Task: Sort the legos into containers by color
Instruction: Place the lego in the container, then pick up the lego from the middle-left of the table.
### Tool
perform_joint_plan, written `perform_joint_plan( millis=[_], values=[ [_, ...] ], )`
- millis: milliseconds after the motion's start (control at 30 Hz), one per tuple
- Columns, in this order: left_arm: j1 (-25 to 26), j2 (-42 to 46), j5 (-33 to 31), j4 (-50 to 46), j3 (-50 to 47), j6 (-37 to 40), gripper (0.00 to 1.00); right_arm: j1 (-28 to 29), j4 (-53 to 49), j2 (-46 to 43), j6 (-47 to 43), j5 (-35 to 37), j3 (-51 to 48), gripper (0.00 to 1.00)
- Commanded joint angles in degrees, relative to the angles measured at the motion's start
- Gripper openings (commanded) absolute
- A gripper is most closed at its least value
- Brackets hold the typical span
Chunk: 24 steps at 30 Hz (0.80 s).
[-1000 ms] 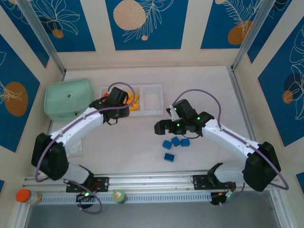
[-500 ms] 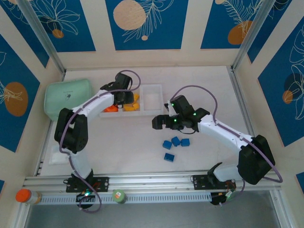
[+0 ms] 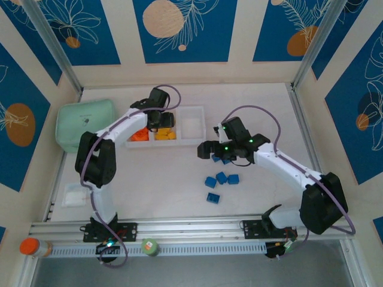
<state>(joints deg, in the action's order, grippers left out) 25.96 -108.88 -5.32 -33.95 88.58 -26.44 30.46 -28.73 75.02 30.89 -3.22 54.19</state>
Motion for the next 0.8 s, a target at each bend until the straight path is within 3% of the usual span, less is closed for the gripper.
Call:
perform_joint_plan(
  millis=[0, 233, 433, 567, 767],
  values=[
    [3.62, 8.33, 2.75, -2.04, -3.23, -0.18, 0.63, -2.13, -3.75, -5.56, 0.07, -1.72, -2.56, 0.99],
    [16.73, 19.58, 1.12, -1.03, -15.71, -8.59, 0.69, -6.88, -10.27, -17.20, 2.48, -0.20, -8.81, 0.99],
    [30.10, 23.96, -1.18, 1.22, -23.71, -21.25, 0.72, -13.08, -13.34, -23.36, 3.00, -2.75, -12.95, 0.99],
    [38.31, 22.14, -2.00, 2.75, -24.71, -28.39, 0.75, -16.94, -13.46, -23.88, 2.69, -5.62, -14.38, 0.99],
    [46.46, 13.88, -1.44, 2.62, -19.91, -31.64, 0.80, -19.92, -12.07, -22.61, 1.89, -7.93, -15.52, 0.99]
  ],
)
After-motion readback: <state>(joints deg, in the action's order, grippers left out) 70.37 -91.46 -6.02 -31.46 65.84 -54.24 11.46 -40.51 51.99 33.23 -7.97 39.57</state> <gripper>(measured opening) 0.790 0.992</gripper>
